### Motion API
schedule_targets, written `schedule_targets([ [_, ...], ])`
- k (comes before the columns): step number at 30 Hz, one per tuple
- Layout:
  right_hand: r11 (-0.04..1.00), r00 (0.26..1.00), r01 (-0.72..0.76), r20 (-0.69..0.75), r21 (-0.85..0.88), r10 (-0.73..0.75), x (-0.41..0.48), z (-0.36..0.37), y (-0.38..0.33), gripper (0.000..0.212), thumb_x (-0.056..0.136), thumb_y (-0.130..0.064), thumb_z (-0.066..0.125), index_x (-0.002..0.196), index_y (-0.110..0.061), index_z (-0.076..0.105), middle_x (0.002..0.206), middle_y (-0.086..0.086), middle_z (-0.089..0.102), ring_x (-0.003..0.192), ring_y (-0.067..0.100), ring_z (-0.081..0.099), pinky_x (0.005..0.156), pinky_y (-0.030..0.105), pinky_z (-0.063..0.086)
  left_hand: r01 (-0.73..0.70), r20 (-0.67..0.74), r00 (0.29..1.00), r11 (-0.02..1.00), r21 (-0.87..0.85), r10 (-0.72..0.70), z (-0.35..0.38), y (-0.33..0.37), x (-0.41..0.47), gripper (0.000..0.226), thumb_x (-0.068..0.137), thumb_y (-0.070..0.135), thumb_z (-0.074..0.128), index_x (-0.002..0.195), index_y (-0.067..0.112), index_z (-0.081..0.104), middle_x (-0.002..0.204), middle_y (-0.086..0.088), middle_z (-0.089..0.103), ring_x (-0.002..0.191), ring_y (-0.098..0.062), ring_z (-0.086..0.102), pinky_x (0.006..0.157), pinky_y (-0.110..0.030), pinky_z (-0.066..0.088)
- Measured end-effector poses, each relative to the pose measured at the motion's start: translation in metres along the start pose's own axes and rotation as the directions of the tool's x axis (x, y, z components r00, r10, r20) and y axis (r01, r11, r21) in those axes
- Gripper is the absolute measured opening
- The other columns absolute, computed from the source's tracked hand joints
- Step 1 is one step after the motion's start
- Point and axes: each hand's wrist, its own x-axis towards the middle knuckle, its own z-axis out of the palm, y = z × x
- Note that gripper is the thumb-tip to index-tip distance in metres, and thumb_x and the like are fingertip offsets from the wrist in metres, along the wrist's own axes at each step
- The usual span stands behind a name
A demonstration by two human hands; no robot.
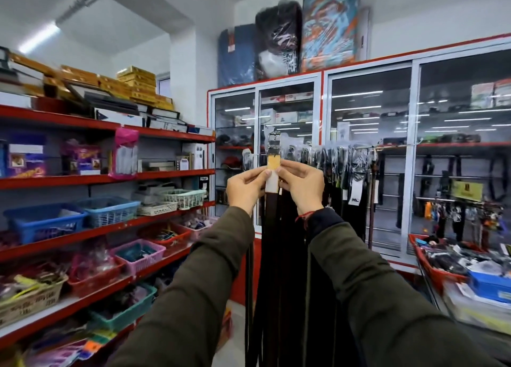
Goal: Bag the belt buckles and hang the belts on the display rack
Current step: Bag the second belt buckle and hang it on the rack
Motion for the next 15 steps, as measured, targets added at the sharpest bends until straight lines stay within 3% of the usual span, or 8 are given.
schedule_targets([
  [2, 1.0, 1.0, -0.01, 0.002, -0.009, 0.01, 0.006, 0.001, 0.0, 0.03, 0.086, 0.005, 0.07, 0.116, 0.009, 0.069, 0.11, 0.027, 0.073, 0.096, 0.032, 0.073, 0.075, 0.029, 0.063, 0.016, 0.007, 1.0, 1.0, -0.001, -0.016, 0.001, 0.001, 0.006, 0.031, 0.09, 0.004, 0.069, 0.119, -0.007, 0.068, 0.117, -0.029, 0.07, 0.104, -0.034, 0.07, 0.093, -0.044, 0.059],
  [5, 1.0, 1.0, -0.018, 0.018, -0.022, 0.018, 0.015, -0.001, 0.003, 0.03, 0.087, 0.006, 0.068, 0.116, 0.01, 0.068, 0.109, 0.027, 0.072, 0.089, 0.028, 0.071, 0.065, 0.019, 0.062, 0.031, 0.027, 0.999, 1.0, -0.005, -0.031, 0.002, -0.003, 0.014, 0.031, 0.091, 0.004, 0.068, 0.12, -0.007, 0.067, 0.117, -0.029, 0.07, 0.1, -0.031, 0.069, 0.087, -0.038, 0.06],
  [10, 0.997, 0.999, -0.032, -0.006, -0.071, 0.032, 0.023, -0.005, 0.018, 0.028, 0.085, 0.005, 0.07, 0.113, 0.006, 0.07, 0.107, 0.026, 0.073, 0.09, 0.027, 0.072, 0.074, 0.029, 0.062, 0.062, 0.036, 0.997, 0.998, -0.016, -0.061, 0.0, -0.018, 0.021, 0.031, 0.091, 0.006, 0.069, 0.12, -0.005, 0.068, 0.115, -0.026, 0.072, 0.095, -0.026, 0.069, 0.07, -0.023, 0.062],
  [15, 0.994, 0.999, -0.047, -0.031, -0.096, 0.044, 0.027, -0.009, 0.041, 0.018, 0.084, 0.004, 0.071, 0.098, -0.008, 0.075, 0.102, 0.021, 0.076, 0.096, 0.031, 0.075, 0.084, 0.041, 0.062, 0.088, -0.006, 0.996, 0.996, 0.035, -0.088, -0.001, -0.039, 0.029, 0.031, 0.09, 0.005, 0.071, 0.119, -0.006, 0.069, 0.116, -0.026, 0.072, 0.109, -0.038, 0.07, 0.095, -0.048, 0.058],
])
